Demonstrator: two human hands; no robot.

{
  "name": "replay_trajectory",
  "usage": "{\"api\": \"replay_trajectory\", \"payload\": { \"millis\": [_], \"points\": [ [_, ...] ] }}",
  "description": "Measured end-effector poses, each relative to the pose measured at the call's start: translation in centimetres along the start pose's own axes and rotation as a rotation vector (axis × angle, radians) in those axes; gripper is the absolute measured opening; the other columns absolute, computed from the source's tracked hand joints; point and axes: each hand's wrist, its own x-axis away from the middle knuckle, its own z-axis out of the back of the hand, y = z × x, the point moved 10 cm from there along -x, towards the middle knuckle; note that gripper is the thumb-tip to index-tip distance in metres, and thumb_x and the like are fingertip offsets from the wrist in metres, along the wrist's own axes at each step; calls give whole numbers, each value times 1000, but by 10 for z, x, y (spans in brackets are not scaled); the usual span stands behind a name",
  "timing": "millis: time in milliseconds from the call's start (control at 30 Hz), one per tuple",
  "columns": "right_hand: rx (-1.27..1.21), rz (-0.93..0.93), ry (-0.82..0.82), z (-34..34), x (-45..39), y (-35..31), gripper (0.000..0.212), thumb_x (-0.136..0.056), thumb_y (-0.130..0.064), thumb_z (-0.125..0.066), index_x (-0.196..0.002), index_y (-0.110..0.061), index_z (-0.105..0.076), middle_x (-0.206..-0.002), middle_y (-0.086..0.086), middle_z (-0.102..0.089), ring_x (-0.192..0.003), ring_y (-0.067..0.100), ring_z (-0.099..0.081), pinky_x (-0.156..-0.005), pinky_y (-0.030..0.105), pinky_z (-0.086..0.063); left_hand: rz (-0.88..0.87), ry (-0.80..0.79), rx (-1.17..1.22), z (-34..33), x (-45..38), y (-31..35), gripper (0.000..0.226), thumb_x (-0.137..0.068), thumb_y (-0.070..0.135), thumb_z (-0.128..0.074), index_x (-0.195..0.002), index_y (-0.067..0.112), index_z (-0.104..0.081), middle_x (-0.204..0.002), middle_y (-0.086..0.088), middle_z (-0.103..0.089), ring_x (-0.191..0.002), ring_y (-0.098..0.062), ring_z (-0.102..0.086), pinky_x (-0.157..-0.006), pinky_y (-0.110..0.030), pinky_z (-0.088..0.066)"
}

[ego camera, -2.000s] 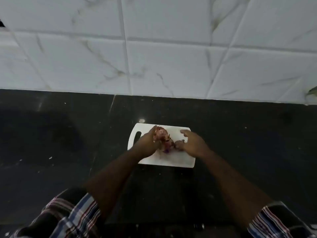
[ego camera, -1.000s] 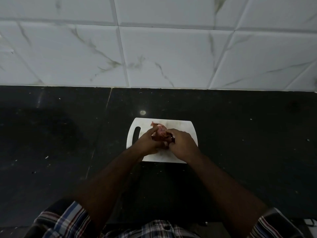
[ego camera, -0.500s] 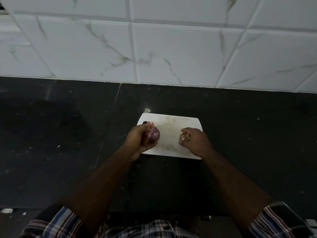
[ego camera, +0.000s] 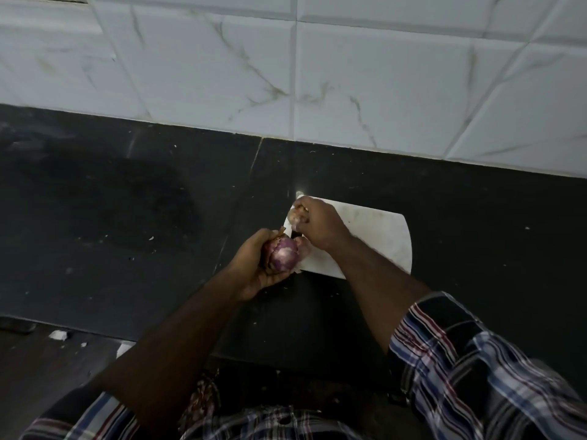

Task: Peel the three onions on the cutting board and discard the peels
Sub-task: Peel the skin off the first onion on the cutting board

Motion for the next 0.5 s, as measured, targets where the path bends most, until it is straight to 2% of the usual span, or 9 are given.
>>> {"api": "replay_trajectory", "payload": {
  "millis": [100,200,267,300,367,433,500],
  "points": [
    [96,-21,-110,-18,-4,6,32,-85,-20,-69,-116,-17,-69,-111,5,-72,-104,24,-65,-84,27,-45,-3,-16,-43,3,5,-1,30,-93,36,-57,-111,14,-67,-97,-9,-75,-78,-23,-72,-65,-33,-58],
    [8,-66,-114,-10,-2,9,46,-85,-22,-72,-130,-19,-63,-129,2,-66,-115,19,-61,-89,21,-40,-9,-63,-66,2,8,-2,26,-95,34,-54,-107,16,-67,-97,-8,-75,-82,-23,-71,-68,-34,-57],
    [-235,-166,-40,7,10,17,49,-84,-23,-76,-132,-23,-61,-132,1,-63,-115,15,-61,-93,27,-47,-4,-110,-42,-2,9,-2,24,-95,32,-51,-105,18,-69,-99,-7,-74,-85,-23,-70,-70,-34,-57],
    [-382,-237,-29,13,22,20,44,-86,-27,-75,-128,-26,-62,-129,2,-65,-113,16,-63,-91,33,-53,4,-133,-16,-5,10,-1,24,-94,31,-51,-101,19,-70,-98,-6,-74,-84,-22,-70,-71,-35,-56],
    [-679,-403,-133,5,56,22,28,-91,-39,-68,-118,-31,-64,-125,3,-66,-110,23,-65,-89,43,-58,37,-174,48,-12,10,-1,24,-87,31,-53,-94,20,-73,-96,-6,-73,-82,-23,-69,-72,-35,-52],
    [-941,-499,-249,-8,89,19,29,-92,-50,-61,-115,-34,-64,-126,0,-65,-111,27,-64,-91,52,-56,65,-228,100,-22,10,-1,29,-79,33,-55,-96,16,-71,-97,-8,-72,-81,-24,-68,-73,-36,-49],
    [-1134,-525,-271,-12,108,15,30,-93,-45,-59,-118,-31,-66,-117,1,-69,-103,26,-66,-88,51,-57,83,-284,133,-34,10,-3,37,-78,33,-55,-107,13,-67,-101,-10,-71,-84,-24,-69,-73,-36,-52]
  ]
}}
